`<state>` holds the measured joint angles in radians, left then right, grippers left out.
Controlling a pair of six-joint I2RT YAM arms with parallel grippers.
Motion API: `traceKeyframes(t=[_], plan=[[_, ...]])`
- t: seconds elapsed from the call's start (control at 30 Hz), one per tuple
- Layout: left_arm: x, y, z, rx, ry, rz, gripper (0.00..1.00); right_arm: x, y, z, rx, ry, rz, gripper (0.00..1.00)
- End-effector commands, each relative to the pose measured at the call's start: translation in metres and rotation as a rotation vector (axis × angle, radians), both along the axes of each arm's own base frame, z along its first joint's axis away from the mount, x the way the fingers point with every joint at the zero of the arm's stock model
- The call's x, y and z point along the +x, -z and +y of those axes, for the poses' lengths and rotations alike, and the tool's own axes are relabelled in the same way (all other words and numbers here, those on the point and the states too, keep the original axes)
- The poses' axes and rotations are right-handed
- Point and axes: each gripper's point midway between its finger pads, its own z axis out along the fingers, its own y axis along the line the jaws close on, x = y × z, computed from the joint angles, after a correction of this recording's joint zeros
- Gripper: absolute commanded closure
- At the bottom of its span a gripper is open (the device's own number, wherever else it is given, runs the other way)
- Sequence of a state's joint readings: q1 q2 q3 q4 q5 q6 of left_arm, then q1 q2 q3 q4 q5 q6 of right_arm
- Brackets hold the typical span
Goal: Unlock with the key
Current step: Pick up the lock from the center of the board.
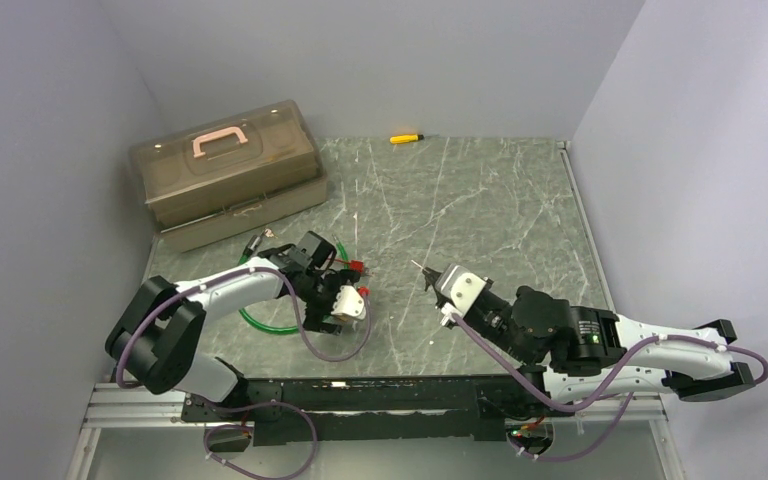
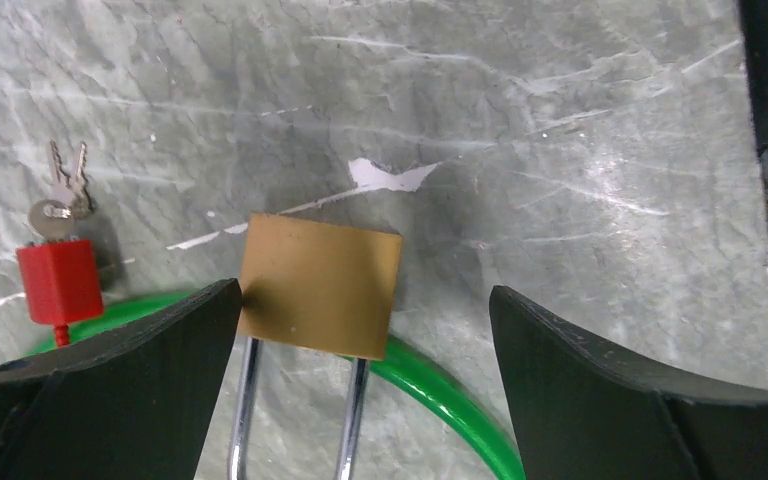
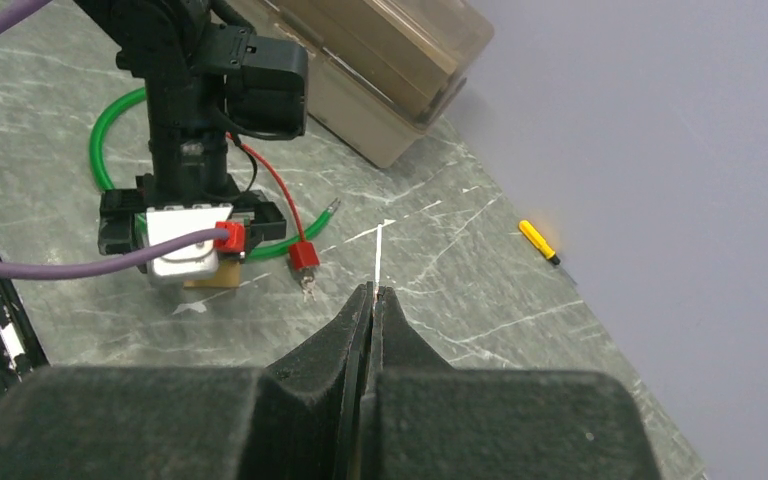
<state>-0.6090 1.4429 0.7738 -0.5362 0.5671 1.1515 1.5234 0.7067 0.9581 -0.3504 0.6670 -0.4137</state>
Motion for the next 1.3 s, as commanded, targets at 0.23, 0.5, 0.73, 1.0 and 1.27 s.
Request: traceKeyframes(t=[0.23,0.5,0.73,1.0,1.27], plan=[[0.036,-0.008,-0.019,-0.008,0.075,-0.183,0.01,0.002,-0.015,0.001,0.067,0.018,0.02,1.0],[0.023,0.018,-0.002,0.182,0.195,-0.08,0.01,0.002,-0.018,0.0,0.068,0.018,0.023,1.0],[0.011,0.035,0.006,0.267,0.238,-0.022,0.19,0.001,-0.02,-0.002,0.063,0.014,0.025,1.0],[-0.002,0.041,0.016,0.299,0.26,0.009,0.68,0.0,-0.023,-0.007,0.06,0.009,0.025,1.0],[0.019,-0.031,0.001,0.157,0.139,-0.128,1.0,-0.005,-0.03,-0.002,0.065,-0.019,0.05,1.0]])
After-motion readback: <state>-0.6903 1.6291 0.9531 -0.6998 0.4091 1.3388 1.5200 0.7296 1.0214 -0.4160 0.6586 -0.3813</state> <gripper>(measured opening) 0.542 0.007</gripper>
